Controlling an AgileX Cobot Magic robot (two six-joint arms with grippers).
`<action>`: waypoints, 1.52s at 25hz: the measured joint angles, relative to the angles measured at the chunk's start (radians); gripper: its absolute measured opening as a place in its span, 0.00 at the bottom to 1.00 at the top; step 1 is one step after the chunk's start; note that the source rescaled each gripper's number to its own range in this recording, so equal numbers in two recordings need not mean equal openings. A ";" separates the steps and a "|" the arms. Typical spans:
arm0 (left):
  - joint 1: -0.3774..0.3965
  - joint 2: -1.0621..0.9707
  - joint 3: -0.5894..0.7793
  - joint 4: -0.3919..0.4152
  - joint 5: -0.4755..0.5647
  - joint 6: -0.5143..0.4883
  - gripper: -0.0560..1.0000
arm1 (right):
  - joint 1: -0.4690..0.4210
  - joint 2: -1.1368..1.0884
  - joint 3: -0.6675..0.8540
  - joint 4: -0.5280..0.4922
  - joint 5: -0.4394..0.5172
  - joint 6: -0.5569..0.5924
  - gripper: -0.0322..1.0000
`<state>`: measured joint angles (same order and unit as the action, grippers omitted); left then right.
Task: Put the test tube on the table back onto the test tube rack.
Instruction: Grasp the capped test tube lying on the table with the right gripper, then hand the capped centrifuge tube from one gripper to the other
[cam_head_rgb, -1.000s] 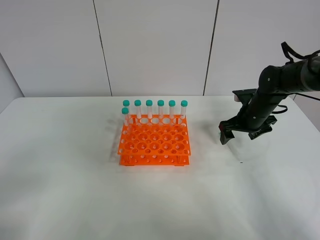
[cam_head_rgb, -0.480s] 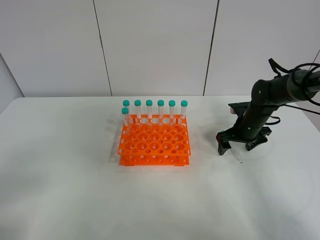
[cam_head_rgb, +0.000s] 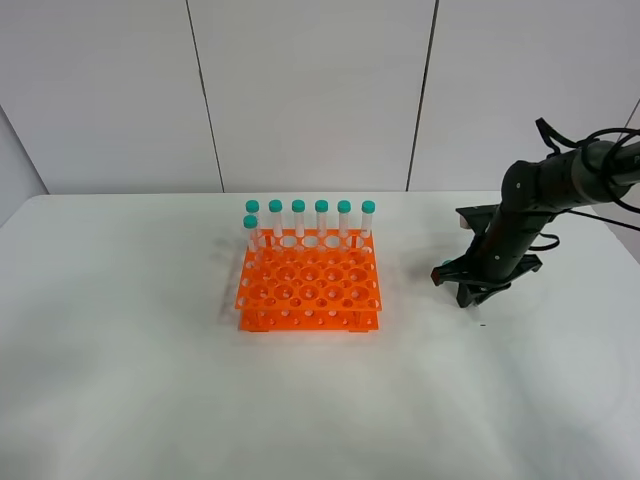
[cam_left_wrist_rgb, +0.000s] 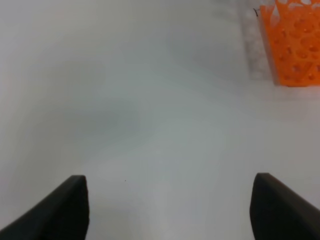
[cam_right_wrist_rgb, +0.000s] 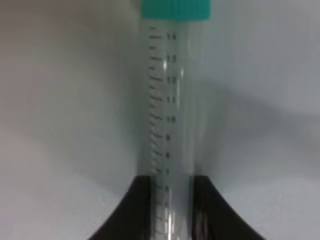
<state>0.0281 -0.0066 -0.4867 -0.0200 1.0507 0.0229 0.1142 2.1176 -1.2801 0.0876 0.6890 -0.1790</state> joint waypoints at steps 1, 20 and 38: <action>0.000 0.000 0.000 0.000 0.000 0.000 1.00 | 0.000 -0.001 -0.002 -0.003 0.001 0.000 0.06; 0.000 0.000 0.000 0.000 0.000 0.000 1.00 | 0.000 -0.647 0.186 -0.058 0.159 -0.023 0.06; 0.000 0.000 0.000 0.000 0.000 0.000 1.00 | 0.328 -0.827 0.353 0.321 0.038 -0.365 0.06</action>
<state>0.0281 -0.0066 -0.4867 -0.0200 1.0507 0.0229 0.4425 1.2901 -0.9272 0.4091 0.7272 -0.5438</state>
